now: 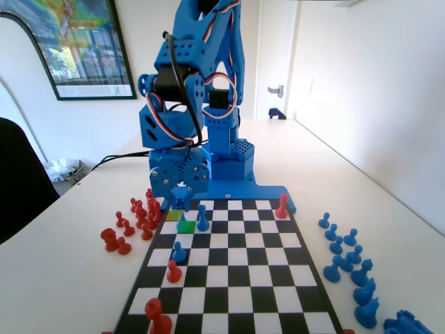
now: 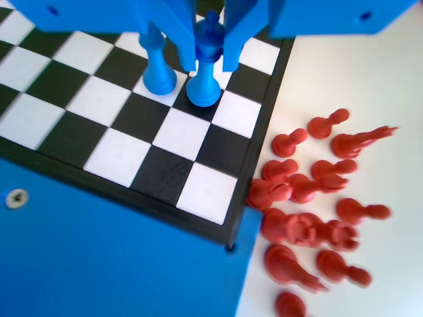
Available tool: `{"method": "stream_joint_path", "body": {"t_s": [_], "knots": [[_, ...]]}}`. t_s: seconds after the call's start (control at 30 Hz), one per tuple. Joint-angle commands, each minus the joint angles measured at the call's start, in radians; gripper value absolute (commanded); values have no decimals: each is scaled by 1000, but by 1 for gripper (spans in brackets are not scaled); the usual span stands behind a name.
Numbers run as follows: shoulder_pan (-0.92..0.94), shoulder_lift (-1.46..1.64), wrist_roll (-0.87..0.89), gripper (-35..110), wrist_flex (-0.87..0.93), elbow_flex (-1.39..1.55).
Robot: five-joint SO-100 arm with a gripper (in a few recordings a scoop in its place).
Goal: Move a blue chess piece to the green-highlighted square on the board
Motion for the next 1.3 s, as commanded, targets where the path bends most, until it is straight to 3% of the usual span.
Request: {"method": "stream_joint_path", "body": {"t_s": [0.0,0.63,1.27], "knots": [[12,25,-18,1,-5,-3],[14,25,21,12,-17,-26],[2,78,46,10,327,-258]]}}
